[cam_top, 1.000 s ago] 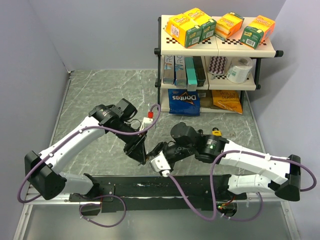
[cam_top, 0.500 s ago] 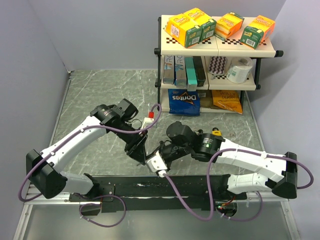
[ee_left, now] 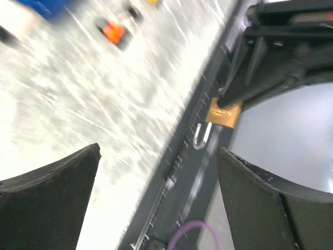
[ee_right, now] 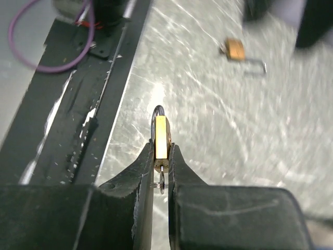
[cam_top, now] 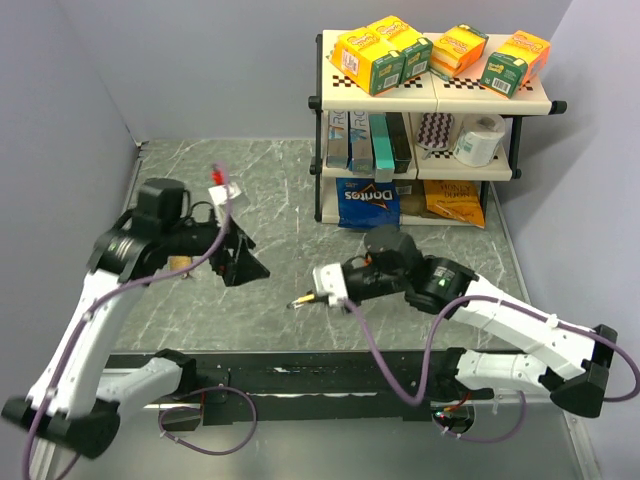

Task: Lock with the key
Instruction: Pick up the lock from the center of the board.

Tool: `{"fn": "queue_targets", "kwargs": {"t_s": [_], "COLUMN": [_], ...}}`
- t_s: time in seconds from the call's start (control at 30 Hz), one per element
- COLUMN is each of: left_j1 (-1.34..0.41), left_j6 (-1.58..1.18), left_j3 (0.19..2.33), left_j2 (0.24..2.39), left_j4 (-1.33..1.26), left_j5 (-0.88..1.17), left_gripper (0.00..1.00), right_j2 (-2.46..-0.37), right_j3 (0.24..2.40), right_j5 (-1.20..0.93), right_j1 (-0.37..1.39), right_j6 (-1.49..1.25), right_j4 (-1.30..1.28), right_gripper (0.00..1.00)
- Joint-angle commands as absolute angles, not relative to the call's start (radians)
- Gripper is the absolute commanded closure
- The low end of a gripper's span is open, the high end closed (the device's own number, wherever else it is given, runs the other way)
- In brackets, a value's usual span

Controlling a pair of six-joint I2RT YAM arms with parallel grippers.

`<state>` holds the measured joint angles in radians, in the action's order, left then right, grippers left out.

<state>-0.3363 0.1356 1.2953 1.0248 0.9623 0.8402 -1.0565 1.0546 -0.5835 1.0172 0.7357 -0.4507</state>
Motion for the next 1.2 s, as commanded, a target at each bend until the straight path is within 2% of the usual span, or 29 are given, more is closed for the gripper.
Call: {"fn": "queue_targets", "kwargs": {"t_s": [0.0, 0.17, 0.33, 0.63, 0.67, 0.7, 0.9, 1.17], "left_j1": [-0.334, -0.336, -0.351, -0.577, -0.59, -0.609, -0.618, -0.621], "left_j6": [-0.103, 0.222, 0.278, 0.122, 0.111, 0.11, 0.029, 0.009], "left_j3": [1.195, 1.155, 1.056, 0.953, 0.942, 0.937, 0.888, 0.877], "left_j2": [0.905, 0.891, 0.829, 0.769, 0.767, 0.765, 0.762, 0.782], "left_j4": [0.671, 0.802, 0.709, 0.517, 0.5, 0.474, 0.367, 0.316], "left_j5": [0.716, 1.018, 1.12, 0.936, 0.922, 0.914, 0.868, 0.865], "left_gripper": [0.01, 0.01, 0.12, 0.27, 0.34, 0.36, 0.48, 0.55], "right_j2": [-1.006, -0.973, -0.95, -0.968, -0.968, -0.968, -0.96, -0.957], "right_j3": [1.069, 1.063, 1.071, 1.088, 1.088, 1.086, 1.08, 1.078], "right_j5": [-0.658, -0.704, -0.761, -0.782, -0.781, -0.779, -0.782, -0.782], "right_j1": [0.918, 0.847, 0.842, 0.842, 0.842, 0.844, 0.842, 0.847], "right_j6": [0.468, 0.367, 0.308, 0.324, 0.318, 0.305, 0.285, 0.295], "right_j4": [-0.367, -0.315, -0.267, -0.259, -0.255, -0.247, -0.213, -0.215], "right_gripper": [1.0, 1.0, 1.0, 1.0, 1.0, 1.0, 1.0, 1.0]}}
